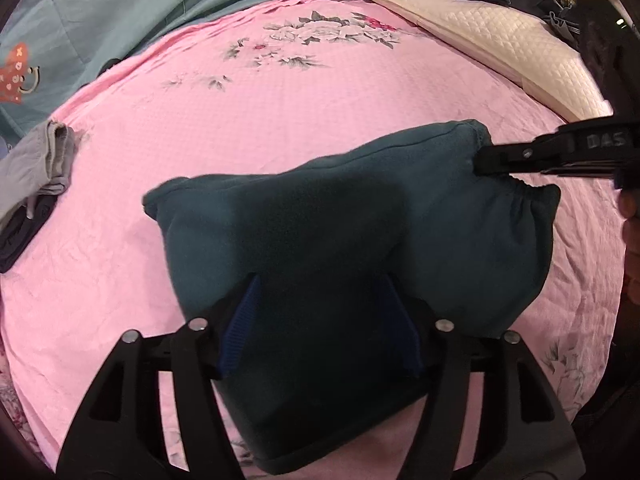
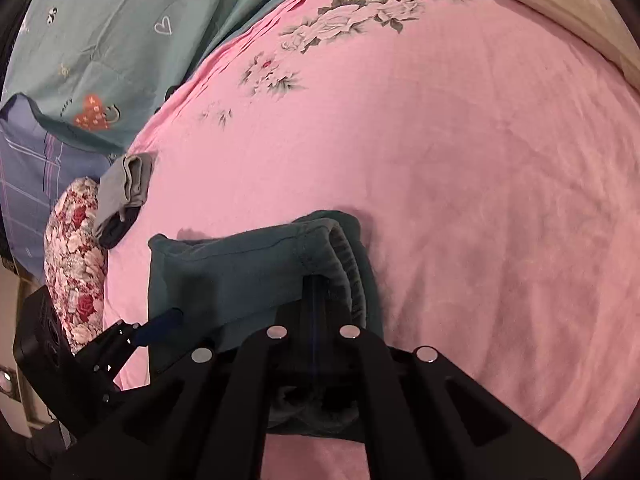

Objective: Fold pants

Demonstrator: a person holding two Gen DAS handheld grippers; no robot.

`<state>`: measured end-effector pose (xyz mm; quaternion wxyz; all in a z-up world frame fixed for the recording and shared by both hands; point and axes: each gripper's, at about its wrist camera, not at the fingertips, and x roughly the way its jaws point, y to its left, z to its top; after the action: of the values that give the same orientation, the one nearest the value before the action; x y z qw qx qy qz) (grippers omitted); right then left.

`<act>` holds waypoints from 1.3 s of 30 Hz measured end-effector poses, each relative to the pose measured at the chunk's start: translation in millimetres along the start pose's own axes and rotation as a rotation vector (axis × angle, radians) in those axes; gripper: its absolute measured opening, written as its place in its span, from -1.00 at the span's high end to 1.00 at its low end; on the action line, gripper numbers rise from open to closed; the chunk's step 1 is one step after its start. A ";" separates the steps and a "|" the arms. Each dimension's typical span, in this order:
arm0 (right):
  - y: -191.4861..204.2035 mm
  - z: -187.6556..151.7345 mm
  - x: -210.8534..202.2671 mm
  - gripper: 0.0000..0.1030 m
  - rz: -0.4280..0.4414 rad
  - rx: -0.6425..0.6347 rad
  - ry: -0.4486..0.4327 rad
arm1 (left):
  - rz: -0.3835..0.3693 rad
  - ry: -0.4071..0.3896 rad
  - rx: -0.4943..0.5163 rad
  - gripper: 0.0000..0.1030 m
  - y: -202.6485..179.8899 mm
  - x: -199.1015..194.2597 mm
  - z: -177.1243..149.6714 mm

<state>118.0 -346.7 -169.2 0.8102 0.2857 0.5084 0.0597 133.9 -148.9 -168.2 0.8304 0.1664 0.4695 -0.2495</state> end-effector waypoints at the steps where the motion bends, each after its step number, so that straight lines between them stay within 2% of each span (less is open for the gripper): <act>1: 5.2 2.5 -5.2 0.91 -0.003 -0.005 0.000 | 0.015 -0.020 -0.003 -0.43 2.0 -7.2 -0.1; 3: 18.6 0.1 -24.7 0.66 -0.026 -0.066 -0.033 | 0.023 -0.051 -0.026 -0.47 8.4 -18.8 -1.5; 7: 42.5 -15.3 -49.4 0.64 0.009 -0.215 -0.048 | 0.019 -0.026 -0.062 -0.47 17.7 -18.0 -12.6; 9: 46.4 -26.0 -45.1 0.64 0.029 -0.265 0.002 | 0.041 0.017 -0.045 -0.47 16.6 -6.9 -24.4; 10: 43.6 -31.3 -38.2 0.64 0.006 -0.278 0.032 | 0.049 0.023 -0.035 -0.48 14.5 -3.6 -30.7; 12: 30.4 -41.2 -16.4 0.70 -0.059 -0.274 0.124 | 0.058 0.013 -0.026 -0.48 13.3 -5.1 -35.6; 15: 19.3 -42.7 -13.4 0.73 -0.003 -0.245 0.135 | 0.053 0.023 -0.055 -0.47 20.0 -13.7 -31.5; 18: 22.3 -38.9 -19.7 0.66 0.014 -0.263 0.141 | 0.062 -0.016 -0.150 -0.47 41.2 -28.8 -19.1; 20: 22.1 -35.2 -28.0 0.54 0.046 -0.257 0.130 | 0.055 -0.032 -0.231 -0.47 58.5 -31.7 -8.0; 23: 19.6 -27.6 -43.1 0.17 0.047 -0.249 0.069 | 0.058 -0.036 -0.342 -0.51 81.3 -24.5 7.6; 24: 18.3 -23.7 -48.0 0.03 0.030 -0.256 0.041 | 0.063 -0.027 -0.368 -0.59 86.9 -18.3 11.7; 26: 15.2 -15.9 -51.9 -0.01 0.030 -0.258 0.021 | 0.073 0.011 -0.413 -0.63 94.7 -2.3 17.2; 28: 11.4 -6.2 -49.6 -0.14 0.019 -0.257 0.016 | 0.061 0.046 -0.438 -0.64 97.1 10.5 19.9; 31: 8.0 5.5 -40.5 -0.14 0.024 -0.272 0.031 | 0.049 0.091 -0.472 -0.81 97.6 21.7 19.9; 34: 3.7 16.1 -29.5 -0.14 0.043 -0.274 0.061 | 0.030 0.133 -0.495 -0.83 98.2 29.7 17.5; 39: -3.8 30.7 -5.3 -0.14 0.066 -0.236 0.111 | 0.012 0.157 -0.513 -0.84 103.3 34.8 14.7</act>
<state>141.0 -364.3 -157.2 0.8064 0.2012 0.5322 0.1613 218.2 -80.7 -186.5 0.8079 -0.0279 0.5795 -0.1039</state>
